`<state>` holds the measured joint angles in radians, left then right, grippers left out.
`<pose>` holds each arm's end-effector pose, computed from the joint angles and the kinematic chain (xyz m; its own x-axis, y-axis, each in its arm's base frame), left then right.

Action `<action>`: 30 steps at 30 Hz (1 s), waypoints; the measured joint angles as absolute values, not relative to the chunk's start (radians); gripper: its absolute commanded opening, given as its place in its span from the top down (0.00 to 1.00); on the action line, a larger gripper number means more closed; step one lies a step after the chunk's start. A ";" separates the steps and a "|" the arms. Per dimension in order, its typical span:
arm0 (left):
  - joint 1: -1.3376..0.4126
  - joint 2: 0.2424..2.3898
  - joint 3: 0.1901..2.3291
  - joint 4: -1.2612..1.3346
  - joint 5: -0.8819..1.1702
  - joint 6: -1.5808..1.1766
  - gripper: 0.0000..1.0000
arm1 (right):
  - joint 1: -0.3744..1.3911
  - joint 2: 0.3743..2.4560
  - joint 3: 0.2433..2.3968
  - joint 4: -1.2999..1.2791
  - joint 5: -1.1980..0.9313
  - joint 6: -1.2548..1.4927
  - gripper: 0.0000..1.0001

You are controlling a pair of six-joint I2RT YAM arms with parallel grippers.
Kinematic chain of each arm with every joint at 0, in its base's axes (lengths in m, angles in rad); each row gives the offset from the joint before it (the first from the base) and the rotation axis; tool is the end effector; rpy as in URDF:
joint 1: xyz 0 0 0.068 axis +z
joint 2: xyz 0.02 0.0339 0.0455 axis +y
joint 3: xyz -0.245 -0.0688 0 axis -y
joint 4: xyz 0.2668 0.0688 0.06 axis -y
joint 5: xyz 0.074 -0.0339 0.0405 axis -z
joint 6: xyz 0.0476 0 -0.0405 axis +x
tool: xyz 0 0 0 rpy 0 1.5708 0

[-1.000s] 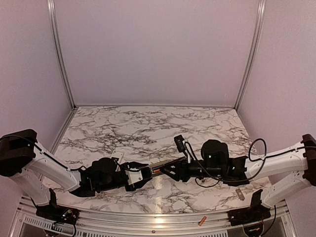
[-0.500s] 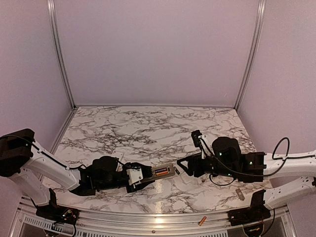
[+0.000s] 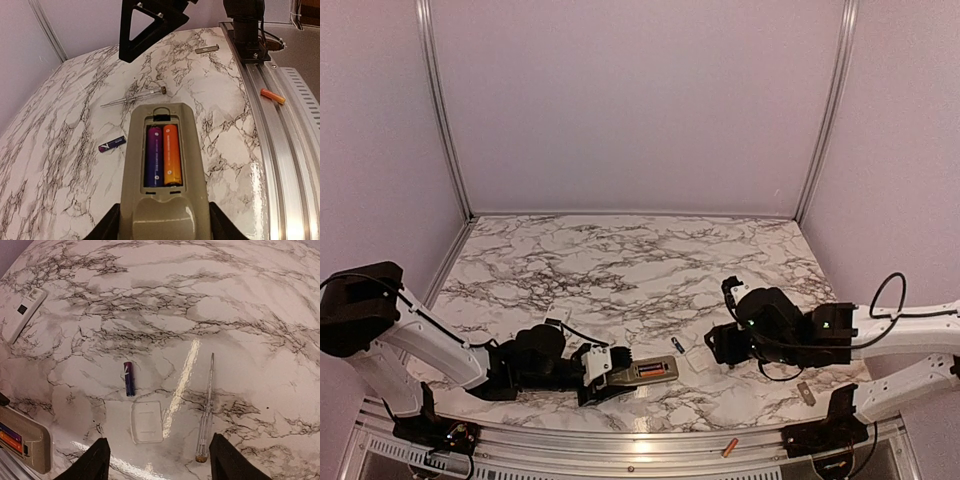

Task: Unload the batteries from the remote control
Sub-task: Place the remote control without the battery cover at the corner of the board.

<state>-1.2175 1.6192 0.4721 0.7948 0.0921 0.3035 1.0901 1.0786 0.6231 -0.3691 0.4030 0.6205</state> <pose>0.1032 -0.2925 0.0978 0.1742 0.3877 -0.9052 0.9557 0.1547 0.2502 0.1322 0.2132 0.1794 -0.6789 -0.1451 -0.7197 -0.3660 0.9167 0.1604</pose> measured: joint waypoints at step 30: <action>-1.228 1.828 0.529 0.759 0.210 0.251 0.87 | 0.963 1.366 0.530 -0.306 0.345 0.645 0.65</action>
